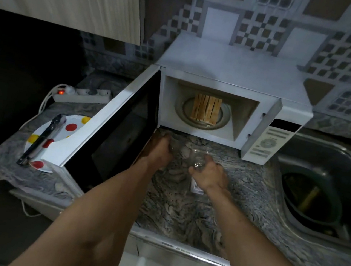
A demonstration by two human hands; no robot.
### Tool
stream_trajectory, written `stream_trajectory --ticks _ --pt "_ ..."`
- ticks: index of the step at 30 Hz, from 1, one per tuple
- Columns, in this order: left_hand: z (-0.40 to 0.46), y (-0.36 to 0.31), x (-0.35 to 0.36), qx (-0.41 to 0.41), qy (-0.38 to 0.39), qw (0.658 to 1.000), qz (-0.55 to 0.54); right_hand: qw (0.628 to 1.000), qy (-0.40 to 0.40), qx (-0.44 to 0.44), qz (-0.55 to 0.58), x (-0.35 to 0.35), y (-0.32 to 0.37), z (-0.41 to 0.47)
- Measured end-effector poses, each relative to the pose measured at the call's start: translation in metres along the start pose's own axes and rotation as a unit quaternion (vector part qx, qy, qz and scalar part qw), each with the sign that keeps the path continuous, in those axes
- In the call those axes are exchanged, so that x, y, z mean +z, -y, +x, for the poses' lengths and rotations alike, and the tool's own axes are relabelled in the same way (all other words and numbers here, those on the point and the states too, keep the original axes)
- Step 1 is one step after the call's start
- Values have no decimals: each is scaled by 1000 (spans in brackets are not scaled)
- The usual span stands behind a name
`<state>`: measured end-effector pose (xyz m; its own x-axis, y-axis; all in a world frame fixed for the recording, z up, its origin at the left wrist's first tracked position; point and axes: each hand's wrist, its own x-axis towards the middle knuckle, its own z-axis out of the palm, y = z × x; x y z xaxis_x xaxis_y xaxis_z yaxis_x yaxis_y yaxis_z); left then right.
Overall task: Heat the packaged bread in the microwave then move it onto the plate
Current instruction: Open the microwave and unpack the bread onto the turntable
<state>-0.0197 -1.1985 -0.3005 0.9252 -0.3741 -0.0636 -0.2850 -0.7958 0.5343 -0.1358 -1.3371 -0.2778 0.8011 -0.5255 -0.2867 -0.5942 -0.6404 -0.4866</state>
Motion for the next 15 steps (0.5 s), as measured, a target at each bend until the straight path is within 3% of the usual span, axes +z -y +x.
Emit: stream_trajectory --ticks 6,15 --pt "-19 -18 -25 33 -30 999 -1 999 -28 0 20 -23 0 -16" --pt "-63 -25 -68 43 -1 999 19 997 -80 15 12 -46 19 -61"
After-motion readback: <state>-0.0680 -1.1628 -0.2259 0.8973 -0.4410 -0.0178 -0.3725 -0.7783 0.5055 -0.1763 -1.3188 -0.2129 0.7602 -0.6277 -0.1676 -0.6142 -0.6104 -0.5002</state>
